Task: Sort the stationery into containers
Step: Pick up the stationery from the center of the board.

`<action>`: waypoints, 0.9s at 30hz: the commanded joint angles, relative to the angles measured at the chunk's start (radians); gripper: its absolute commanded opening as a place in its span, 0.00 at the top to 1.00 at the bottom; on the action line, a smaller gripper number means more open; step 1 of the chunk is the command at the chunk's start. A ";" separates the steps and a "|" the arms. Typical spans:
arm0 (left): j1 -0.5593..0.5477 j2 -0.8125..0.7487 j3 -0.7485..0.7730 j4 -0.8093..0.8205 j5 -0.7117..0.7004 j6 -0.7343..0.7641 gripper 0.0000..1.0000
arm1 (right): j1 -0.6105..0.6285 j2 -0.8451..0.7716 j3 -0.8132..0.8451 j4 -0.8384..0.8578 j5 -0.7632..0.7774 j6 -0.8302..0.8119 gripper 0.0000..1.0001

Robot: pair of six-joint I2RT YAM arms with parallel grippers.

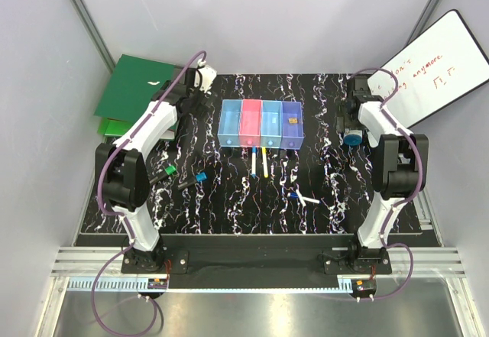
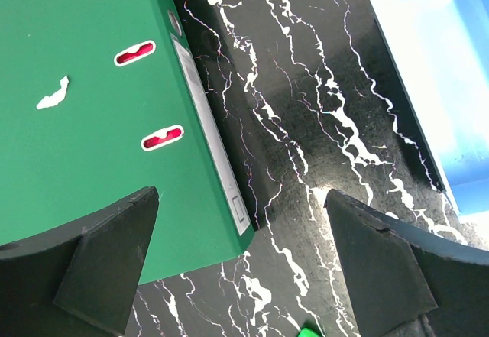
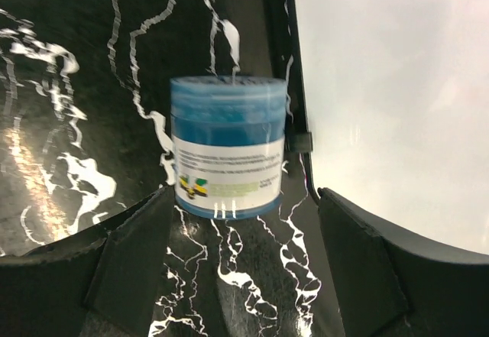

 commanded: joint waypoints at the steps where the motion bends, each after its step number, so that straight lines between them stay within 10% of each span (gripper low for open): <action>1: -0.003 -0.020 0.056 0.011 -0.003 0.021 0.01 | -0.038 -0.008 -0.010 -0.006 -0.073 0.053 0.17; 27: -0.015 0.014 0.126 -0.015 -0.037 0.073 0.01 | -0.073 0.119 0.062 -0.020 -0.189 0.131 0.20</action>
